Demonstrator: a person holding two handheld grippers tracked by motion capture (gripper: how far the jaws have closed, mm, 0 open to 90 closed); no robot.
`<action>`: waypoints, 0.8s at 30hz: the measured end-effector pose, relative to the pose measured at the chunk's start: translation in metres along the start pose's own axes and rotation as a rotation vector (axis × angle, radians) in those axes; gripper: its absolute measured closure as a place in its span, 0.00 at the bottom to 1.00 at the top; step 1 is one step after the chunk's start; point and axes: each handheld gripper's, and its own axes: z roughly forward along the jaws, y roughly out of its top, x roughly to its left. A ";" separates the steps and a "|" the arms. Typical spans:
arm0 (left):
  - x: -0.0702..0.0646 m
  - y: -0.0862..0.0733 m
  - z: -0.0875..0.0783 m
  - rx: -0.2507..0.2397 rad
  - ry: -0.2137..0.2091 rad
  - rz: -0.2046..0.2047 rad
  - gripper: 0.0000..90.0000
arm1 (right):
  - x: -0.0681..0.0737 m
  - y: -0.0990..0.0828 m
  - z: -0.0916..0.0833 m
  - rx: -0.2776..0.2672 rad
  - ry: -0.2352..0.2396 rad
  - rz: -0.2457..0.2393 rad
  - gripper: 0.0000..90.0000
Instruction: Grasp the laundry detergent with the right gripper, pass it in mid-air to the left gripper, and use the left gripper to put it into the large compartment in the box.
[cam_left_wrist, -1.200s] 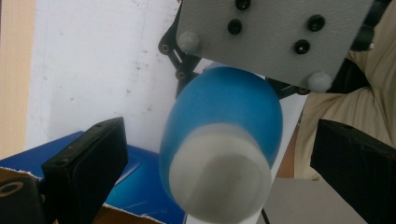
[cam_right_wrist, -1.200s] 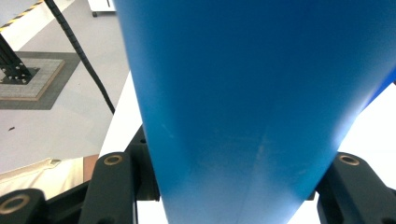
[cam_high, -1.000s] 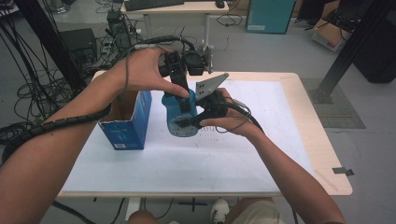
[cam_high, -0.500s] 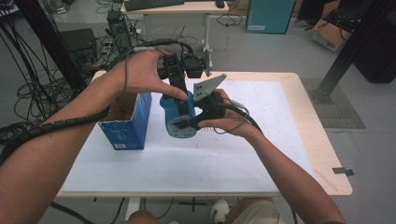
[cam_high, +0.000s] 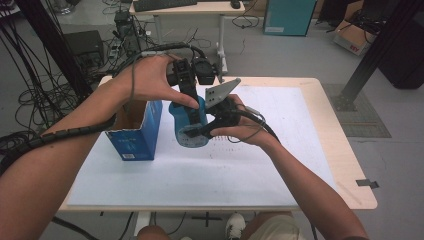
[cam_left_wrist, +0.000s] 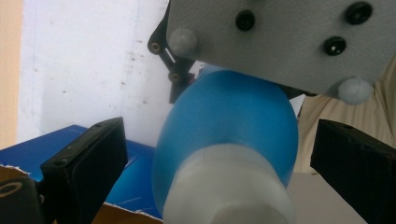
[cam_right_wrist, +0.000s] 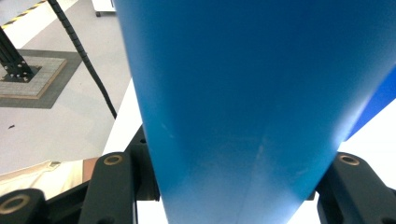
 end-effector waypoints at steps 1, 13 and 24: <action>0.000 0.000 0.000 0.003 -0.003 0.002 0.05 | 0.000 0.000 0.000 -0.001 0.000 -0.009 0.48; 0.000 -0.004 0.002 0.008 -0.004 0.005 0.05 | 0.000 0.002 0.000 -0.016 0.002 -0.003 0.48; -0.001 -0.001 0.002 0.024 0.003 0.023 0.05 | 0.001 0.002 -0.002 -0.020 0.009 0.014 0.48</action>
